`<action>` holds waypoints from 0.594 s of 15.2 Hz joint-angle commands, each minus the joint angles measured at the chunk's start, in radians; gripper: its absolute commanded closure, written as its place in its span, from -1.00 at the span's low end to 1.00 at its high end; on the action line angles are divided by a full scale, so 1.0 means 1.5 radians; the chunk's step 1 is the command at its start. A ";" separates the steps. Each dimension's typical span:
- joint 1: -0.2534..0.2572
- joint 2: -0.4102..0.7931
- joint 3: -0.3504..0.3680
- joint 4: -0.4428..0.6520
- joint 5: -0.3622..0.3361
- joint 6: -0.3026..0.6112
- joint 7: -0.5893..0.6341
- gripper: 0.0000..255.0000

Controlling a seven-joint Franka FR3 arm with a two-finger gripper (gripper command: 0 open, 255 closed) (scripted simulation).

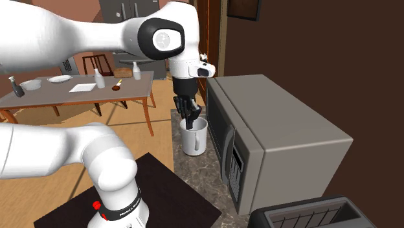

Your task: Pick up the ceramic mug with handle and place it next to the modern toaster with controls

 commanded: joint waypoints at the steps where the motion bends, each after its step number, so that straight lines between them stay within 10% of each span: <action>1: -0.018 -0.025 -0.029 -0.009 -0.028 -0.012 -0.032 1.00; 9: -0.091 -0.072 -0.159 -0.004 -0.150 -0.040 -0.168 1.00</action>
